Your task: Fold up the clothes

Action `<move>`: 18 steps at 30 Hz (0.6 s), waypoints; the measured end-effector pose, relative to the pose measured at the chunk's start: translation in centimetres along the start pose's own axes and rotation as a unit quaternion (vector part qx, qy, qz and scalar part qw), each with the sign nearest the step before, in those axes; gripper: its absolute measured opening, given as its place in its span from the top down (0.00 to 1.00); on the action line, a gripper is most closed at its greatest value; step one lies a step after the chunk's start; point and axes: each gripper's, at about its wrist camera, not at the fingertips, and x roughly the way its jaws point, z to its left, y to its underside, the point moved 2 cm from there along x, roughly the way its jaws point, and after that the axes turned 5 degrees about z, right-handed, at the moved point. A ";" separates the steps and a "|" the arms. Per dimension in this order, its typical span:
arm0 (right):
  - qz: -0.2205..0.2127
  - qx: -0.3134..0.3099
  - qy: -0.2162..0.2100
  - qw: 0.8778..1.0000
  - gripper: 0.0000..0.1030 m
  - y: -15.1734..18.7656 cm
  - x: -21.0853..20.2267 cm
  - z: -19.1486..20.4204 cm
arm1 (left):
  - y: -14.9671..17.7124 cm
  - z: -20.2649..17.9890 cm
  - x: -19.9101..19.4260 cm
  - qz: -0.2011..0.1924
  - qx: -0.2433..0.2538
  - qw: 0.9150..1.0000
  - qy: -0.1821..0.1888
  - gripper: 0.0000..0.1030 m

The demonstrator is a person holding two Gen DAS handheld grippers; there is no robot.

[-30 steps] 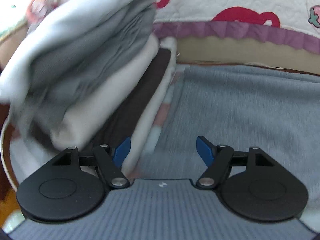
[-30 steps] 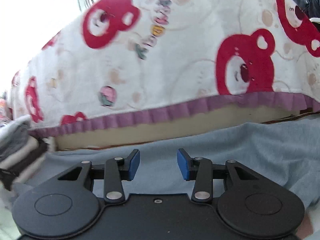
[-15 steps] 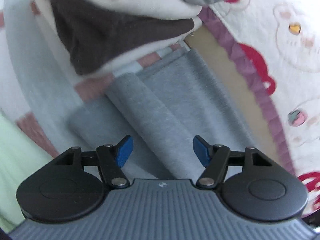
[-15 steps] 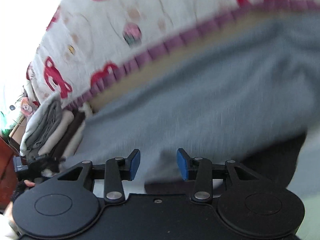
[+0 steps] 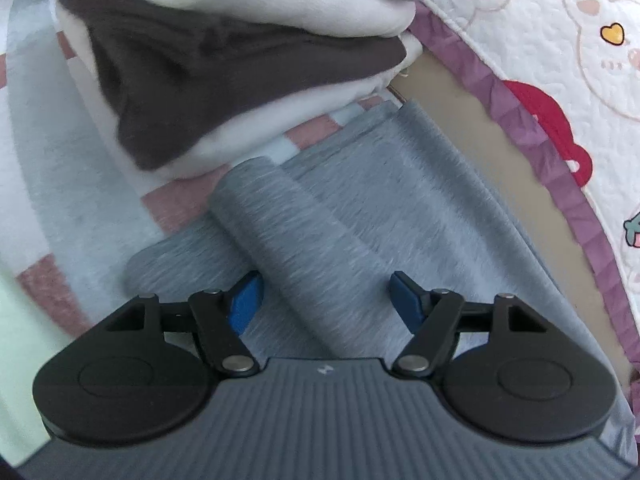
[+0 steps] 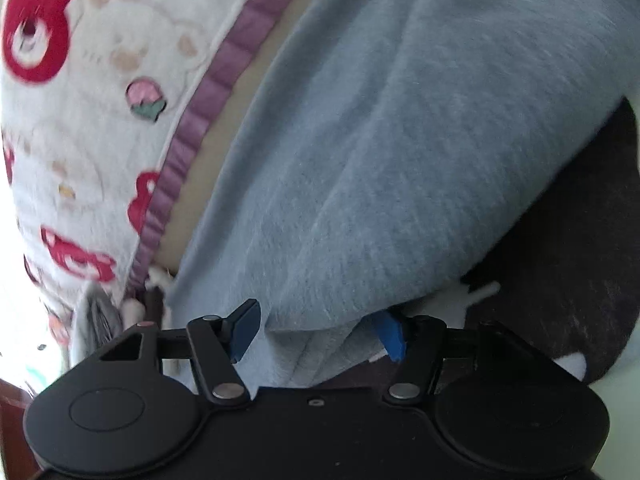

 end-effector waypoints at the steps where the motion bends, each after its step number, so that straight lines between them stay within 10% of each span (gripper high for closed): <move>1: -0.015 -0.005 0.000 1.000 0.67 -0.1 -0.4 0.0 | -0.2 -0.6 -0.2 -0.007 0.017 1.000 0.006 0.98; 3: -0.032 -0.025 0.003 0.999 0.94 -0.8 -1.3 0.2 | -0.5 -1.5 -3.1 -0.070 0.037 0.996 0.034 0.98; 9: -0.102 -0.088 -0.091 0.987 0.94 -2.3 -5.7 3.3 | -0.1 -1.7 -6.9 -0.123 0.099 0.987 0.007 0.97; 18: -0.024 -0.200 0.080 0.976 0.90 -2.0 -1.2 3.7 | 2.6 1.5 -3.0 -0.050 0.068 0.994 -0.063 0.97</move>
